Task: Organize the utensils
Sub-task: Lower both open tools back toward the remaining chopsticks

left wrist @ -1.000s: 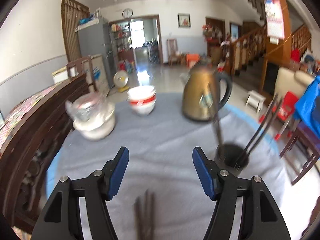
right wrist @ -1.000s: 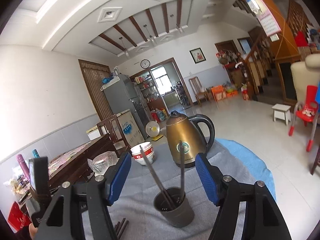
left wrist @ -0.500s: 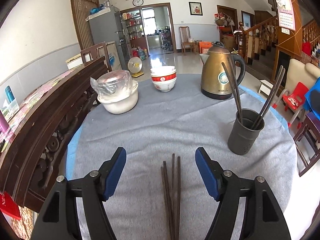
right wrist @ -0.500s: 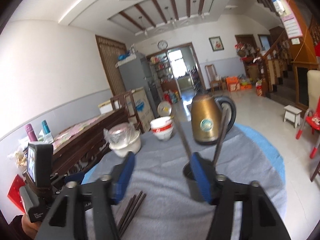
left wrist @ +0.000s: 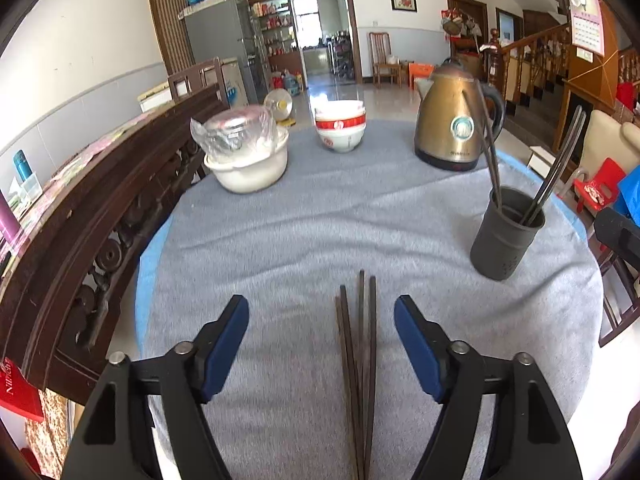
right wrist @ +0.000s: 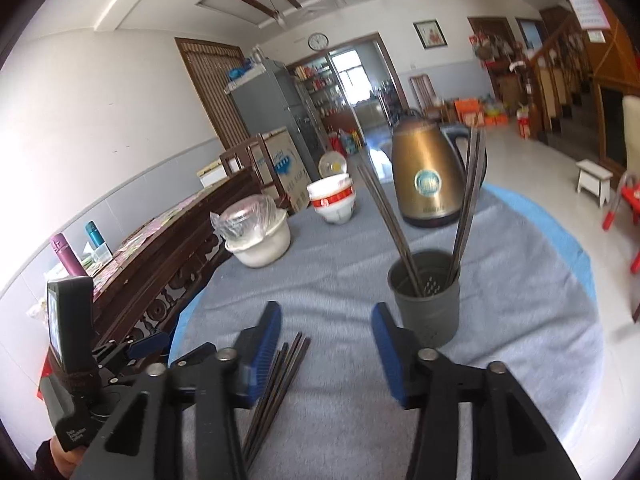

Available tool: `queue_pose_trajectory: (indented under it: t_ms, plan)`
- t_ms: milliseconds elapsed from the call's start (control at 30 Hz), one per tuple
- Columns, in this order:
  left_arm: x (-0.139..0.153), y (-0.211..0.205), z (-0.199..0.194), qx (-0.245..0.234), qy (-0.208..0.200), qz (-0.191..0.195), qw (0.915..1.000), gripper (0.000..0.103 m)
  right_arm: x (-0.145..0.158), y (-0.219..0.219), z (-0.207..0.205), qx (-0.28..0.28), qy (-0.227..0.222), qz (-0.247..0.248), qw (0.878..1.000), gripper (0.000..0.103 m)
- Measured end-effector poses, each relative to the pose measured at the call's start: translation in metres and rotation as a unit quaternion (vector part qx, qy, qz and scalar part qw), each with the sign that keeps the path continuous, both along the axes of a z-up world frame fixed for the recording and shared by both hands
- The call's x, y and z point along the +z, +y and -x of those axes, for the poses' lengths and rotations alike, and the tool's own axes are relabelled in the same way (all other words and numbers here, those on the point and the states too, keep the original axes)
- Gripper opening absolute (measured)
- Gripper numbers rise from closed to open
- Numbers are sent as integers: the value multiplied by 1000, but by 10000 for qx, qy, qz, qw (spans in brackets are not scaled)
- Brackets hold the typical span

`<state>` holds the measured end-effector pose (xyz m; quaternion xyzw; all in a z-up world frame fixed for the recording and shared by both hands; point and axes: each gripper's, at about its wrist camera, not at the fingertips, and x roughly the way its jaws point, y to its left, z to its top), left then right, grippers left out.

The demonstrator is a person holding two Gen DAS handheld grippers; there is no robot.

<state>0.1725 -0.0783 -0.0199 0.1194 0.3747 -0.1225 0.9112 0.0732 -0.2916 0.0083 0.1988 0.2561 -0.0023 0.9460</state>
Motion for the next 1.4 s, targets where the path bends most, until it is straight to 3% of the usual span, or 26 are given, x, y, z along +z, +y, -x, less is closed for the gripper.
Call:
queue_pose_trajectory:
  t_ms: [400,1400]
  plan:
    - [-25,5,-5,127,286,-237,9992,79,-32,6,-15,85,541,-143,9984,54]
    - [-68,46,-28,587,909,-365,9935,79,-67,40,-46,516,1178,-118,9916,54]
